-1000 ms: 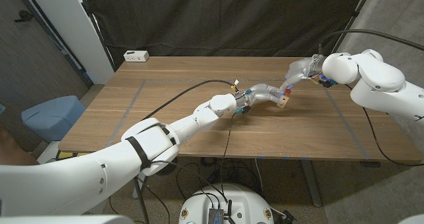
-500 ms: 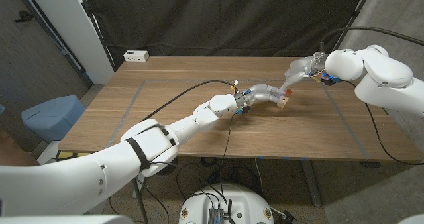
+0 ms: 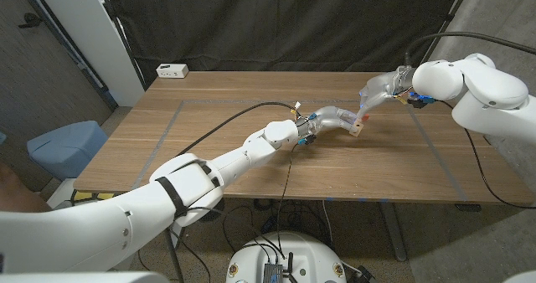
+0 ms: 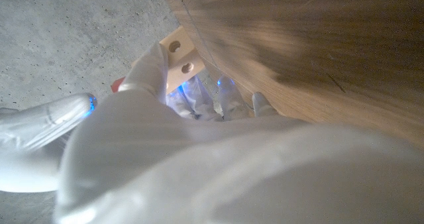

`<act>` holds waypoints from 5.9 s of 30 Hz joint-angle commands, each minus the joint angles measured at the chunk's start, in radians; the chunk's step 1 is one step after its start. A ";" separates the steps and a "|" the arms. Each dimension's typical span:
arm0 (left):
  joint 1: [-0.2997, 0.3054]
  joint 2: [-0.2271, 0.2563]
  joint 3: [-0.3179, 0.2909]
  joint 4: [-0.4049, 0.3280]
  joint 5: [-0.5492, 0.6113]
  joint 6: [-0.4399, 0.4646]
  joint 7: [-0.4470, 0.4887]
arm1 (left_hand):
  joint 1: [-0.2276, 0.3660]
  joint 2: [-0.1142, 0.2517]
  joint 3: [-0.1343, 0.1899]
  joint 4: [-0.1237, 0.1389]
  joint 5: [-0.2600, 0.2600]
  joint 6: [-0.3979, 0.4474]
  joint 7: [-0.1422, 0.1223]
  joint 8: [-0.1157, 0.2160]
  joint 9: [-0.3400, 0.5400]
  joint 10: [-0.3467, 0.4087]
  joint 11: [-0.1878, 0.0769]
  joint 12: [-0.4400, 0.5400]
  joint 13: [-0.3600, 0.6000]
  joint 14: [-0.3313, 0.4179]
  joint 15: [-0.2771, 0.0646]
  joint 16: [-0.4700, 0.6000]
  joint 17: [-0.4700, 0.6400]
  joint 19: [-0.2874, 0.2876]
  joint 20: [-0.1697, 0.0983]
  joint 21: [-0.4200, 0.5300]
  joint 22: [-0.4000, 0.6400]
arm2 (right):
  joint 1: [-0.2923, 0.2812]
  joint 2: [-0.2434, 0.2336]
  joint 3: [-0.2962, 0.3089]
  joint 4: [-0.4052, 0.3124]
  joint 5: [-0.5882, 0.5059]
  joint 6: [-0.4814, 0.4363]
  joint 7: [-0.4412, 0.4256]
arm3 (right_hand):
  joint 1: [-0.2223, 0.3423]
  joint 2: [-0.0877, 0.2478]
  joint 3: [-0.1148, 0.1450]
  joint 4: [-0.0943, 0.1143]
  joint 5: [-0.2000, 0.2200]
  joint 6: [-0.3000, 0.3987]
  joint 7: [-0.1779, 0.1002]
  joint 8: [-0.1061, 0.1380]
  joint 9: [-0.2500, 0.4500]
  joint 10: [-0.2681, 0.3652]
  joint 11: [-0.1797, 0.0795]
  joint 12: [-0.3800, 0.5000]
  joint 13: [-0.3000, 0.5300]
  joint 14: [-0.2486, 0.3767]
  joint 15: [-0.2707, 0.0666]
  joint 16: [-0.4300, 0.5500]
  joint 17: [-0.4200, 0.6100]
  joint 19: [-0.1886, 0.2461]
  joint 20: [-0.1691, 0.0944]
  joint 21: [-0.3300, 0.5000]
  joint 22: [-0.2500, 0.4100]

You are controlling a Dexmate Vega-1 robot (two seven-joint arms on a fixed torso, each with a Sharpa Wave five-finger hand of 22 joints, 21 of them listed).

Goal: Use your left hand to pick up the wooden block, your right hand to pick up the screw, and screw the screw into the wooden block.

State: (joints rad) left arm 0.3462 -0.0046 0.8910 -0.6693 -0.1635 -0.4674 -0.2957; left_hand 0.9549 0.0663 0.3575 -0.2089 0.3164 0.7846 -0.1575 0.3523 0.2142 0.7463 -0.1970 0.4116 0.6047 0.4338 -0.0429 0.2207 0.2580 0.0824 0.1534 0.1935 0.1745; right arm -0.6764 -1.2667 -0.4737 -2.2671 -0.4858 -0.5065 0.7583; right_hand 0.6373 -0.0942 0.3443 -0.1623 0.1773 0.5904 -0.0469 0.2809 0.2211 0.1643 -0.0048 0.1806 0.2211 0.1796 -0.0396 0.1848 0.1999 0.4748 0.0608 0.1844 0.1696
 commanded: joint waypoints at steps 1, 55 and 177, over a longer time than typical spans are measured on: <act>0.013 0.014 -0.002 -0.032 0.000 0.014 0.006 | -0.041 0.050 0.053 0.053 0.005 0.062 0.025 0.009 0.006 0.010 -0.002 0.009 0.004 0.008 -0.057 0.003 0.003 0.001 -0.001 0.007 0.005 | -0.007 -0.020 0.007 -0.020 -0.007 -0.004 0.019 | 0.022 -0.003 0.014 -0.005 0.007 -0.019 -0.007 -0.007 0.006 -0.018 -0.014 -0.003 0.002 -0.012 -0.002 -0.001 0.003 -0.009 0.001 -0.003 0.003; 0.026 0.030 0.005 -0.082 0.012 0.033 0.017 | -0.045 0.050 0.054 0.054 0.004 0.065 0.025 0.009 0.006 0.015 0.000 0.012 0.004 0.017 -0.061 0.004 0.002 0.004 -0.003 0.008 0.005 | -0.134 -0.063 0.074 -0.032 -0.014 0.011 -0.128 | 0.164 -0.023 0.074 -0.003 0.017 0.091 -0.056 0.081 0.036 0.027 -0.124 0.032 0.001 0.027 -0.077 0.039 0.012 0.020 -0.037 0.013 0.003; -0.049 -0.052 -0.011 0.150 -0.017 -0.064 -0.028 | -0.056 0.061 0.069 0.055 0.004 0.064 0.026 0.007 0.006 0.013 0.007 0.015 0.004 0.020 -0.057 0.000 0.001 0.006 -0.004 0.007 0.005 | -0.003 0.099 -0.045 0.102 -0.104 0.068 -0.105 | 0.049 0.077 0.063 0.078 0.004 0.495 0.003 0.252 0.000 0.300 -0.129 0.060 -0.012 0.175 -0.121 0.090 0.026 0.111 -0.106 0.018 0.003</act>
State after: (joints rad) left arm 0.3021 -0.0534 0.8819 -0.5301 -0.1781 -0.5258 -0.3206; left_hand 0.9497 0.0610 0.3616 -0.2131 0.3158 0.7847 -0.1575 0.3526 0.2146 0.7514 -0.1913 0.4116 0.6047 0.4427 -0.0448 0.2207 0.2580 0.0877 0.1481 0.1935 0.1745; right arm -0.6970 -1.1879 -0.5009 -2.1805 -0.5658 -0.4378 0.6385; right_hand 0.6957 -0.0198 0.4113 -0.0866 0.1810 1.0707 -0.0460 0.5257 0.2227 0.4503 -0.1339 0.2331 0.2091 0.3411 -0.0428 0.2689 0.2234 0.5757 -0.0430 0.1973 0.1695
